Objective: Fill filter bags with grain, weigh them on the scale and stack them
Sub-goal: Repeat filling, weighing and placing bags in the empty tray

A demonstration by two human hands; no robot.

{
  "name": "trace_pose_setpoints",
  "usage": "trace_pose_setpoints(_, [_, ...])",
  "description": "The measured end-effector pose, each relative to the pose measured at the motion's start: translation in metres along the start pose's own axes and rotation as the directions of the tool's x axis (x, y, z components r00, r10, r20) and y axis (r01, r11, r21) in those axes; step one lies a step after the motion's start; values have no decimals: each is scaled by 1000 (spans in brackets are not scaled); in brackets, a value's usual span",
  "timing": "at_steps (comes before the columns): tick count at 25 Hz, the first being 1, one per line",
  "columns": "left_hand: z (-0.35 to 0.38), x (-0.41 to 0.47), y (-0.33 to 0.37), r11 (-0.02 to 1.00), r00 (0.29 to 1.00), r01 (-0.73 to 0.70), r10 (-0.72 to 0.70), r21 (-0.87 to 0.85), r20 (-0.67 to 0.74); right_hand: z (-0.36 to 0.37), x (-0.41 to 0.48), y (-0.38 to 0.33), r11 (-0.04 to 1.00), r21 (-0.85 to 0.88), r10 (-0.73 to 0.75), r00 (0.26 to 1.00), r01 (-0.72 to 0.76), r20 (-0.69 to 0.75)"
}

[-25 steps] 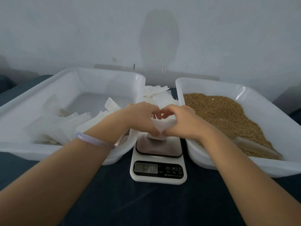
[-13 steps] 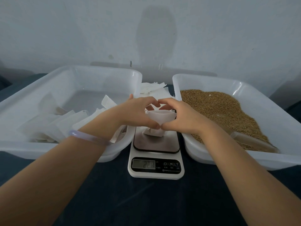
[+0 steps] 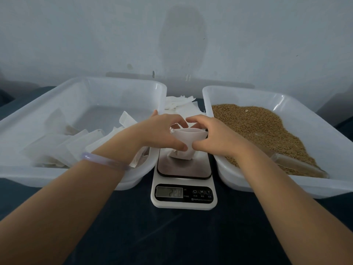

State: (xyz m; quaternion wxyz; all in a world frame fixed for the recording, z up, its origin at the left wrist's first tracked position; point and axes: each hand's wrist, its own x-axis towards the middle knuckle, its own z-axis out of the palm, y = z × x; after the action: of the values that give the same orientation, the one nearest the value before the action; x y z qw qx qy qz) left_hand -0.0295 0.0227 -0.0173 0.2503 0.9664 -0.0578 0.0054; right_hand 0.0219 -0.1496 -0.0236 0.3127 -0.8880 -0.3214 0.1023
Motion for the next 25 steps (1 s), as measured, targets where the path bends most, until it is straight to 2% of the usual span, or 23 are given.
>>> trace_pose_setpoints(3, [0,0,0,999,1000,-7,7,45,3,1,0,0,999,-33,-1,1000,0,-2])
trace_pose_setpoints(6, [1,1,-1,1000,1000,-2,2,32,-6,1,-1,0,998,3,-69,980,70,-186])
trace_pose_setpoints(8, [1,1,-1,999,999,-21,20,-32,-28,-2,-2,-1,982,113,-112,945,153,-308])
trace_pose_setpoints(10, [-1,2,-2,992,995,-50,39,-119,-87,-5,-5,-5,948,203,-159,918,244,-364])
trace_pose_setpoints(13, [-12,1,-4,940,970,-31,-54,-341,-238,-6,-5,-8,912,305,-107,876,275,-471])
trace_pose_setpoints(15, [-19,4,-7,853,878,-42,-217,-520,-426,-6,-5,-8,903,330,-71,852,276,-519])
trace_pose_setpoints(17, [-29,6,-17,723,681,-56,-477,-689,-555,-5,-6,-9,906,324,-64,847,271,-528])
trace_pose_setpoints(18, [-33,6,-24,702,598,-9,-567,-712,-567,-5,-7,-10,912,312,-67,846,267,-529])
trace_pose_setpoints(19, [-36,6,-33,729,559,99,-604,-678,-568,-4,-7,-10,917,298,-73,846,265,-528])
trace_pose_setpoints(21, [-35,1,-48,786,608,368,-608,-497,-511,-3,-7,-11,929,267,-85,851,255,-519])
trace_pose_setpoints(22, [-32,1,-51,779,643,442,-621,-445,-447,-3,-7,-11,935,251,-92,854,252,-513])
trace_pose_setpoints(24, [-25,4,-56,706,683,509,-679,-493,-268,-3,-7,-10,940,232,-104,856,251,-506])
trace_pose_setpoints(25, [-22,6,-59,643,672,539,-718,-544,-181,-3,-7,-9,942,224,-108,857,251,-504])
